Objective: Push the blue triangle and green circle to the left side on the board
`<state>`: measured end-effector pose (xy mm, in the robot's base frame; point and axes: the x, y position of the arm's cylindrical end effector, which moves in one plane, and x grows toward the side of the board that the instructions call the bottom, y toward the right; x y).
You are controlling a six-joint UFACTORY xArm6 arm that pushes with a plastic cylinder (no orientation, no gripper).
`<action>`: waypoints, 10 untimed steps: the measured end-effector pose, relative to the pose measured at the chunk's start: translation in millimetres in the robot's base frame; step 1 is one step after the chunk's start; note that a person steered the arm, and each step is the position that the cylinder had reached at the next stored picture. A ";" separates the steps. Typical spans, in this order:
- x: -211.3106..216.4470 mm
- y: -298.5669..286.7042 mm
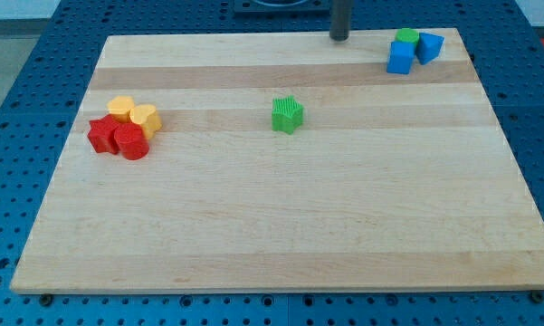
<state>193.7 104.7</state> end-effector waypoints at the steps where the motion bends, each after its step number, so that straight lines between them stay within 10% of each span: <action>1: -2.5 53.9; 3: -1.5 173.5; 10: 22.9 139.7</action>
<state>216.6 244.4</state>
